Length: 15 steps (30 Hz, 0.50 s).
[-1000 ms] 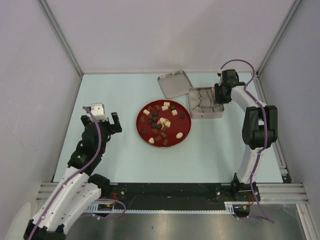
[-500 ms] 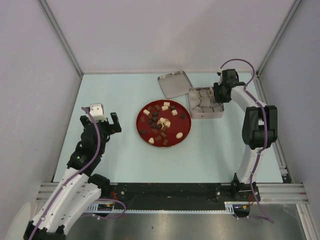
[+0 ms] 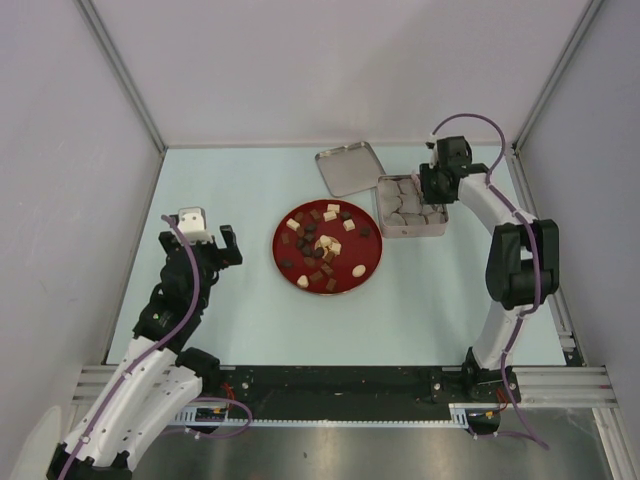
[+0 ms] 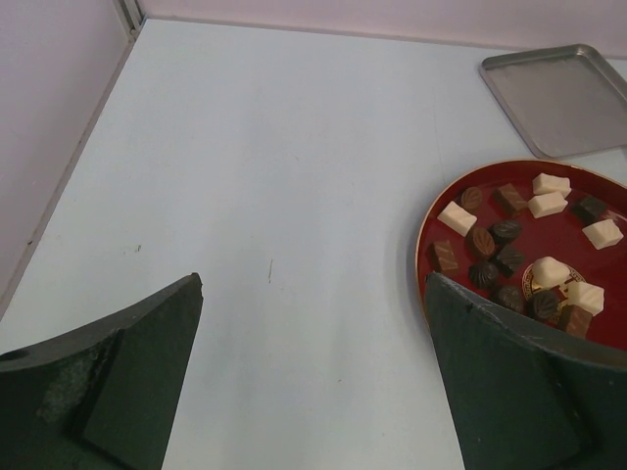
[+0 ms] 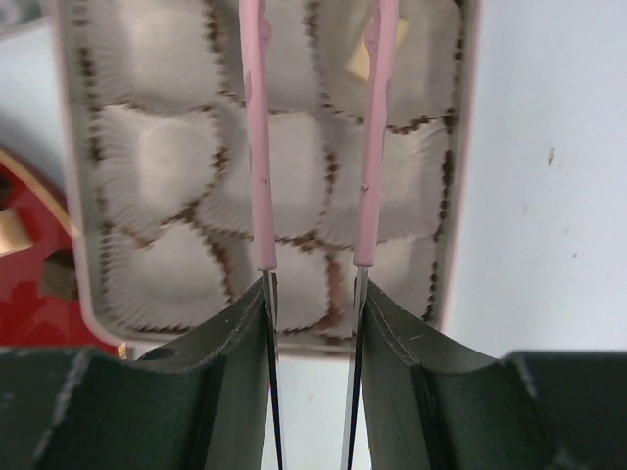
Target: Pack the chocolate
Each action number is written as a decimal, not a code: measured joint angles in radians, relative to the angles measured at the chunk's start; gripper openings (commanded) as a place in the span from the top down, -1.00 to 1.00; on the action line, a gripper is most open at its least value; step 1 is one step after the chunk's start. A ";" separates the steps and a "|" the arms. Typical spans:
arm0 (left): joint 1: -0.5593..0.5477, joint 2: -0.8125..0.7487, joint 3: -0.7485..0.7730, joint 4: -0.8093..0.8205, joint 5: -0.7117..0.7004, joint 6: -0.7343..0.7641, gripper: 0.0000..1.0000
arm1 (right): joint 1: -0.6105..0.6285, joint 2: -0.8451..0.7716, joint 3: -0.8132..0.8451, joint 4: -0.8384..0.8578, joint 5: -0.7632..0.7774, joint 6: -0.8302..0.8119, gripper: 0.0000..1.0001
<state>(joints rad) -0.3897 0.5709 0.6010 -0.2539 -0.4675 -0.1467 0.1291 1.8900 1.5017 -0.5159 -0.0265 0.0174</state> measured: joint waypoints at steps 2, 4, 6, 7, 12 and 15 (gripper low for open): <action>0.000 0.000 0.000 0.000 0.001 0.000 -1.00 | 0.035 -0.044 -0.017 -0.004 0.009 0.000 0.18; 0.000 0.000 0.000 0.000 0.002 0.000 -0.99 | 0.078 -0.087 -0.037 -0.008 0.013 0.000 0.17; 0.000 0.000 0.000 0.000 0.003 0.000 -0.99 | 0.122 -0.123 -0.053 -0.017 0.015 0.001 0.17; 0.000 0.000 0.000 0.000 0.003 -0.001 -1.00 | 0.155 -0.143 -0.062 -0.023 0.022 0.001 0.17; 0.000 0.000 0.000 0.000 0.008 -0.002 -1.00 | 0.292 -0.192 -0.102 -0.045 0.043 0.000 0.16; 0.000 0.000 0.000 0.000 0.008 -0.002 -0.99 | 0.360 -0.203 -0.124 -0.061 0.040 -0.006 0.17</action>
<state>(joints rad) -0.3893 0.5709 0.6010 -0.2539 -0.4595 -0.1486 0.4892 1.6875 1.3777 -0.5766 0.0139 0.0116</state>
